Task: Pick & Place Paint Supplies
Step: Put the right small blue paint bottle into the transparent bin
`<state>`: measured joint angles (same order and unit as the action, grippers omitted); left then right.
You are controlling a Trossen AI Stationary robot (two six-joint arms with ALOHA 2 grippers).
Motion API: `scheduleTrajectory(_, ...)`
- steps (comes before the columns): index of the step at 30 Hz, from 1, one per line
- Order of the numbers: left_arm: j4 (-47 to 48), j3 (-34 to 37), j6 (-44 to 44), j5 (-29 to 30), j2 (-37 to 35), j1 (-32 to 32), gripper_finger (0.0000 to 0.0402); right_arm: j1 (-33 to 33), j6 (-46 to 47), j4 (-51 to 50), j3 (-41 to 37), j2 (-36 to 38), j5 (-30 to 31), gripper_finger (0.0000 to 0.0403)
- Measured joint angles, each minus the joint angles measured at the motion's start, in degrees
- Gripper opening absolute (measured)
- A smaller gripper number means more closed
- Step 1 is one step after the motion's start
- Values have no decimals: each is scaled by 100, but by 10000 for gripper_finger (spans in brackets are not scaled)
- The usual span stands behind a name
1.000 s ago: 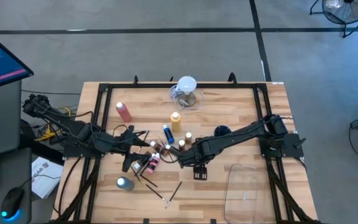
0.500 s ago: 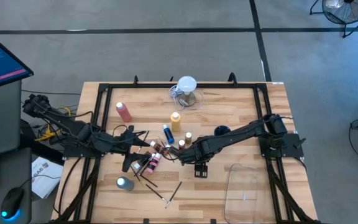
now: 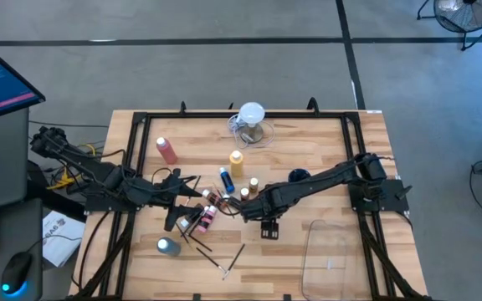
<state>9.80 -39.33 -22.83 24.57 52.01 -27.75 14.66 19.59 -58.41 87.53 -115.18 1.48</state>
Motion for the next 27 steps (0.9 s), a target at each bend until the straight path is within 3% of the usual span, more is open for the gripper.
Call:
scheduleTrajectory(14,4,0,2,1,1,1,209,-20,63,-7,0,0,-170,257)
scheduleTrajectory(18,4,0,2,1,0,0,209,-23,63,-2,0,0,-188,219)
scheduleTrajectory(24,4,0,2,1,0,1,209,-53,56,18,3,0,-192,130)
scheduleTrajectory(27,4,0,2,0,1,1,209,-52,55,19,4,0,-192,130)
